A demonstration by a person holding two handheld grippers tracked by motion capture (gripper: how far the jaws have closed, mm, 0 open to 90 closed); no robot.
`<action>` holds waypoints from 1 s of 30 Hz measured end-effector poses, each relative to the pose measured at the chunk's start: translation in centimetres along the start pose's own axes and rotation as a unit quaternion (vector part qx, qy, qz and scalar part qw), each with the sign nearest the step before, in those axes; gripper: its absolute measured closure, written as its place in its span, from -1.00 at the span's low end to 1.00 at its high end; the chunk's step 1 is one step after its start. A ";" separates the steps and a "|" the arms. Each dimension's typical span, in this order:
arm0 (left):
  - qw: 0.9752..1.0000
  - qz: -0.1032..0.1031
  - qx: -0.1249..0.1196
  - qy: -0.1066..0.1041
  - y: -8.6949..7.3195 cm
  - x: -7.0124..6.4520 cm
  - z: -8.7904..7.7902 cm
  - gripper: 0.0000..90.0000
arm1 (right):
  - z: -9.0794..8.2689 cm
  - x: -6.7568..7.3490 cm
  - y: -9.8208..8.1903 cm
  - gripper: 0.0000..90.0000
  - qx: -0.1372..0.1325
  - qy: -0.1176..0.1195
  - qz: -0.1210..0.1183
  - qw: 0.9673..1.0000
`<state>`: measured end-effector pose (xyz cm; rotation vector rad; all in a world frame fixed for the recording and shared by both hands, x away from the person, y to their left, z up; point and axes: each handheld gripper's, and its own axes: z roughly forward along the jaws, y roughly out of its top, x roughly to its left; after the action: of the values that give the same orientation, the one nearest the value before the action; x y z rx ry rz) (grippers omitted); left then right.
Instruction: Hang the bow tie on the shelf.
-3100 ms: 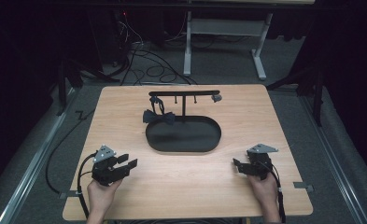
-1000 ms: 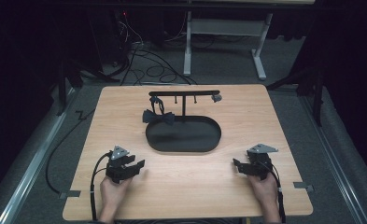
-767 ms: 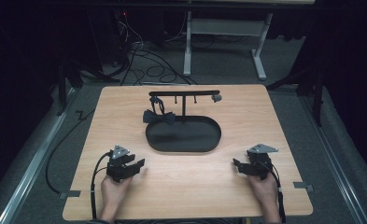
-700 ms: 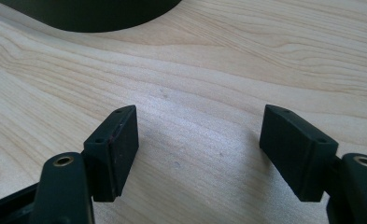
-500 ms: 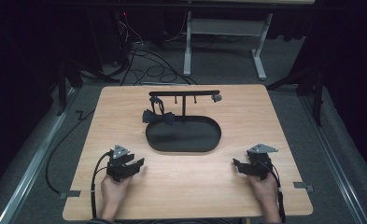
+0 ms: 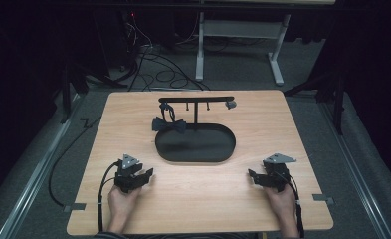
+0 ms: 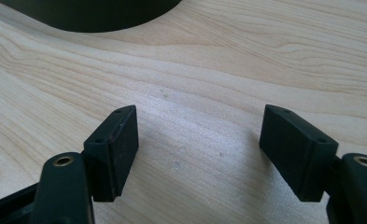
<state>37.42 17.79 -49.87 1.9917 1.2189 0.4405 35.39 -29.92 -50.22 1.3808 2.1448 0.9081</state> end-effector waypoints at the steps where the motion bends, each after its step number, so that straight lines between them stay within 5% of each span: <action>1: 1.000 0.001 0.000 0.001 0.0 0.0 0.0 0.11 | 0.0 0.0 0.0 -0.34 0.000 0.000 0.000 1.000; 30: 0.999 0.023 -0.005 0.029 -0.2 -0.2 1.0 0.03 | 0.0 0.0 0.0 -0.34 0.000 0.000 0.000 1.000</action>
<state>37.77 17.22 -50.69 2.0134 1.2063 0.5304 35.39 -29.92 -50.22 1.3808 2.1449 0.9079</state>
